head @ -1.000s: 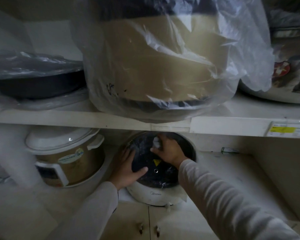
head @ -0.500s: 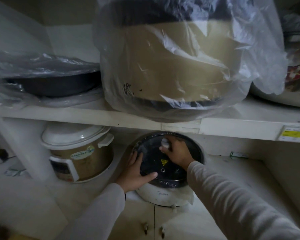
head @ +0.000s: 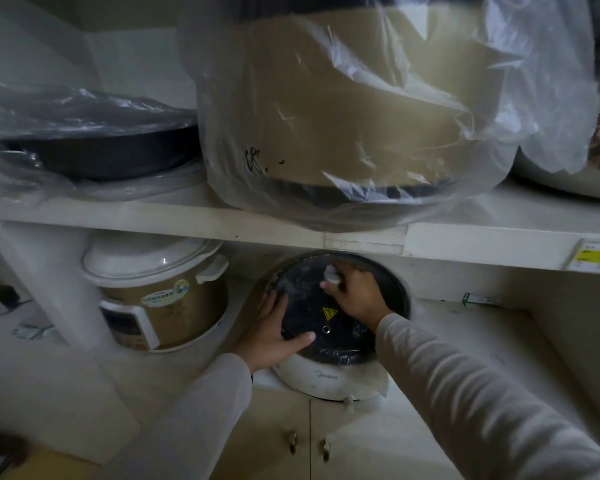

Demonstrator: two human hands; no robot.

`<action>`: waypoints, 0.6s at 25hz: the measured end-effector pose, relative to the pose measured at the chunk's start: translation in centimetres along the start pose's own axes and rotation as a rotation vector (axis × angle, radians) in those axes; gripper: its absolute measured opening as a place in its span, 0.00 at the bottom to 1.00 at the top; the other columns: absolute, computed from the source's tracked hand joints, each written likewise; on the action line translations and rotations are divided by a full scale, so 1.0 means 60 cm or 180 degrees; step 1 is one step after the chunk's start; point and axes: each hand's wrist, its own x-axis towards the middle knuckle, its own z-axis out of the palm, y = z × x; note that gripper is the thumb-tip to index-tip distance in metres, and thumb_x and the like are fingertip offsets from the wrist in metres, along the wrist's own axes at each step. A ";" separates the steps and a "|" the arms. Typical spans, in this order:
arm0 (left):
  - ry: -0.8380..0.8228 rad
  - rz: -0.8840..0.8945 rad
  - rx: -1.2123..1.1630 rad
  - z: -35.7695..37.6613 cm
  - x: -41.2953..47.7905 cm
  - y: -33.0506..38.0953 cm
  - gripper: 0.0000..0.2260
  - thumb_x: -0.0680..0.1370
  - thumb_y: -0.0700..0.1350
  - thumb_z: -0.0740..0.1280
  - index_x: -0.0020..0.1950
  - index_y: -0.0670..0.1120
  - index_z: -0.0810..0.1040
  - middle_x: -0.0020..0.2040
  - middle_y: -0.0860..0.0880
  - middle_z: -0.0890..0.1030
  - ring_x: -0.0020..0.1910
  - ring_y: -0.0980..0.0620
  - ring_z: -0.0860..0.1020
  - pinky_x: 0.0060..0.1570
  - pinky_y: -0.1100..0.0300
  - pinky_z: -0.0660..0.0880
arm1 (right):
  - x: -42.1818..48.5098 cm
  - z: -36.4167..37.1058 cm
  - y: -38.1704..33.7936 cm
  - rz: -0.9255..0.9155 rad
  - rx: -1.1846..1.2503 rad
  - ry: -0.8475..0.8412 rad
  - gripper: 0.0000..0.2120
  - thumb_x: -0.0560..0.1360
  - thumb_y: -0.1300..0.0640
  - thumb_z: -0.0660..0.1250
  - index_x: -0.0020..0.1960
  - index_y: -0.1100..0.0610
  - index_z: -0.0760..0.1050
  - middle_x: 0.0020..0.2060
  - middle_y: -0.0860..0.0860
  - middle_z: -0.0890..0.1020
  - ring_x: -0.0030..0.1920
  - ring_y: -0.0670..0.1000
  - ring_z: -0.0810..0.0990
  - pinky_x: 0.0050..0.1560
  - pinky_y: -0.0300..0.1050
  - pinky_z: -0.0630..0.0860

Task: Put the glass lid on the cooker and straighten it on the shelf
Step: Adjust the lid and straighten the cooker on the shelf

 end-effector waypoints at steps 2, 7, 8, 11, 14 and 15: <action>-0.0036 -0.0032 0.0003 -0.001 0.001 0.003 0.48 0.70 0.70 0.66 0.80 0.53 0.44 0.80 0.51 0.39 0.77 0.51 0.37 0.74 0.46 0.45 | 0.003 0.003 0.002 -0.0018 0.0021 0.0027 0.26 0.75 0.45 0.68 0.70 0.55 0.70 0.61 0.59 0.81 0.61 0.61 0.79 0.64 0.53 0.75; -0.0116 -0.0058 0.0101 -0.005 0.009 0.001 0.48 0.70 0.69 0.66 0.80 0.53 0.44 0.81 0.51 0.40 0.78 0.51 0.38 0.74 0.45 0.45 | 0.007 0.001 0.002 0.0035 0.0070 0.0029 0.28 0.74 0.46 0.70 0.70 0.54 0.69 0.62 0.59 0.81 0.61 0.60 0.79 0.64 0.52 0.74; -0.0126 -0.0070 0.0103 -0.005 0.009 0.002 0.48 0.70 0.69 0.66 0.79 0.53 0.44 0.81 0.52 0.40 0.78 0.51 0.38 0.74 0.45 0.46 | 0.004 -0.002 0.004 -0.0001 0.0059 -0.0068 0.30 0.74 0.46 0.71 0.72 0.53 0.67 0.63 0.59 0.80 0.62 0.60 0.78 0.65 0.52 0.74; -0.0118 -0.0026 0.0081 -0.005 0.008 -0.001 0.47 0.70 0.69 0.66 0.79 0.54 0.44 0.80 0.52 0.40 0.78 0.51 0.38 0.74 0.44 0.46 | -0.012 -0.015 0.016 0.0008 0.0054 -0.0523 0.39 0.75 0.44 0.69 0.78 0.51 0.53 0.70 0.60 0.73 0.68 0.62 0.73 0.72 0.56 0.67; -0.0066 0.0046 0.0051 0.000 0.011 -0.014 0.48 0.69 0.71 0.65 0.79 0.55 0.43 0.81 0.53 0.41 0.78 0.51 0.39 0.75 0.43 0.46 | -0.052 -0.026 0.060 0.0429 -0.0289 -0.0189 0.42 0.74 0.32 0.59 0.78 0.53 0.51 0.75 0.59 0.67 0.73 0.62 0.66 0.74 0.61 0.63; -0.0017 0.0063 0.0055 0.003 0.013 -0.018 0.49 0.68 0.73 0.64 0.79 0.55 0.43 0.81 0.53 0.41 0.78 0.51 0.39 0.75 0.43 0.47 | -0.072 -0.030 0.081 0.0596 -0.0377 0.0002 0.42 0.73 0.29 0.54 0.78 0.53 0.54 0.75 0.58 0.67 0.74 0.61 0.65 0.74 0.61 0.64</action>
